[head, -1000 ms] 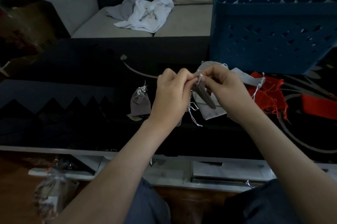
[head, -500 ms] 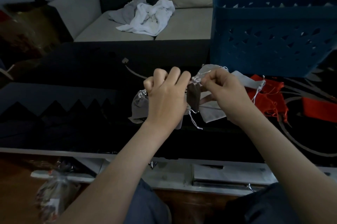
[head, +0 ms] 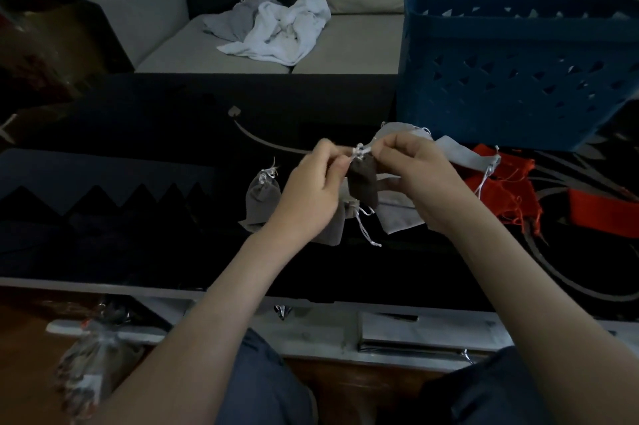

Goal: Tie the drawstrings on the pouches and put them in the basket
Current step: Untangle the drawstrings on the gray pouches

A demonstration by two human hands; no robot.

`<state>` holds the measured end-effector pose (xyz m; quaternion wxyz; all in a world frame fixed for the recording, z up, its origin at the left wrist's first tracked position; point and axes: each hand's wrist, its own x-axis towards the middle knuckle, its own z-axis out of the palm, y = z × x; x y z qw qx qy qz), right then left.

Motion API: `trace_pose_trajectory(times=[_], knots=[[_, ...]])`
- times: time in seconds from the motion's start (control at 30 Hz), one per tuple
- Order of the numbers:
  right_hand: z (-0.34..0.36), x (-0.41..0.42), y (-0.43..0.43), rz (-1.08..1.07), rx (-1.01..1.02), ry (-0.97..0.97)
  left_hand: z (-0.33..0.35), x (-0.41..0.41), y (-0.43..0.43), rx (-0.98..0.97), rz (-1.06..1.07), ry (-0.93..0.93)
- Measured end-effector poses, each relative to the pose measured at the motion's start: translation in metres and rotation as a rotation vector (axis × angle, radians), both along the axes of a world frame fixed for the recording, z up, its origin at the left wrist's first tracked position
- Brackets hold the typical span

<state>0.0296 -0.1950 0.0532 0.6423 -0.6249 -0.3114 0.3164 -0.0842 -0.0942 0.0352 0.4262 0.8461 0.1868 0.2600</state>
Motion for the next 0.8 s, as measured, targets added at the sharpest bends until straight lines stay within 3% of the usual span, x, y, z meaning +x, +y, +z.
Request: trace_pose_trajectory(times=[0.17,0.3,0.57,0.63,0.73,0.8], knots=[[-0.009,-0.002,0.012,0.024,-0.033,0.077,-0.002,-0.009,0.01,-0.346,-0.031,0.05],[-0.014,-0.004,0.019,0.099,-0.023,0.068,0.001,-0.015,0.018,-0.46,-0.05,0.078],[-0.034,-0.015,0.044,0.071,-0.175,-0.064,-0.007,-0.03,0.042,-0.197,0.21,0.32],[-0.043,-0.017,0.05,0.082,-0.28,-0.215,-0.007,-0.037,0.048,-0.128,0.29,0.355],[-0.054,-0.012,0.053,0.08,-0.429,-0.652,-0.01,-0.046,0.055,-0.153,0.345,0.326],[-0.059,-0.009,0.054,0.071,-0.445,-0.799,-0.013,-0.053,0.059,-0.128,0.367,0.368]])
